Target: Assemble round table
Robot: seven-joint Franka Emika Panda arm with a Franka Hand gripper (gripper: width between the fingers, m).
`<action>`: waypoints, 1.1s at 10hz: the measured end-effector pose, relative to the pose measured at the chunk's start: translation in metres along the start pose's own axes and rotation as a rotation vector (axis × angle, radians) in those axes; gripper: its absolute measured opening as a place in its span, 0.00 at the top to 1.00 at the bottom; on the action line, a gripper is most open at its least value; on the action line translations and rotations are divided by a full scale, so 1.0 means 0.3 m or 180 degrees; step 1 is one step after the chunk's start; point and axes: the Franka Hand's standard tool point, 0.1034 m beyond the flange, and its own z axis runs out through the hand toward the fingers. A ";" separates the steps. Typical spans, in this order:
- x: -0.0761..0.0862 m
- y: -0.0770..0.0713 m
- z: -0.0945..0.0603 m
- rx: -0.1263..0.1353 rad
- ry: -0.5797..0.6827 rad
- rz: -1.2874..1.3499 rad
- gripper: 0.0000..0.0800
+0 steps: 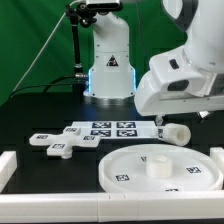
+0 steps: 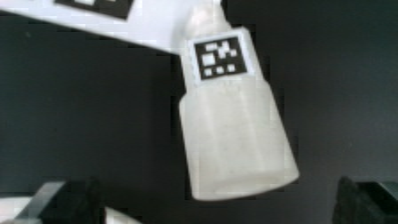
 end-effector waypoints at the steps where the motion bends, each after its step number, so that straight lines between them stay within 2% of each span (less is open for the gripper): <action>1: 0.001 -0.002 0.010 -0.0013 -0.0155 0.0013 0.19; 2: -0.007 -0.016 0.037 -0.0050 -0.0409 0.0004 0.19; 4: 0.014 -0.026 0.069 -0.0055 -0.0734 -0.0008 0.19; 5: 0.006 -0.029 0.086 -0.0063 -0.0973 -0.0016 0.19; 7: 0.037 -0.034 0.118 -0.0058 -0.1013 -0.0024 0.19; 11: 0.047 -0.024 0.143 -0.0041 -0.0970 -0.0044 0.19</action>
Offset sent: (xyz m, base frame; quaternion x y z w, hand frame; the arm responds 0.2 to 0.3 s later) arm -0.0010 -0.0001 -0.0128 -0.0159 -0.1219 0.0437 0.9915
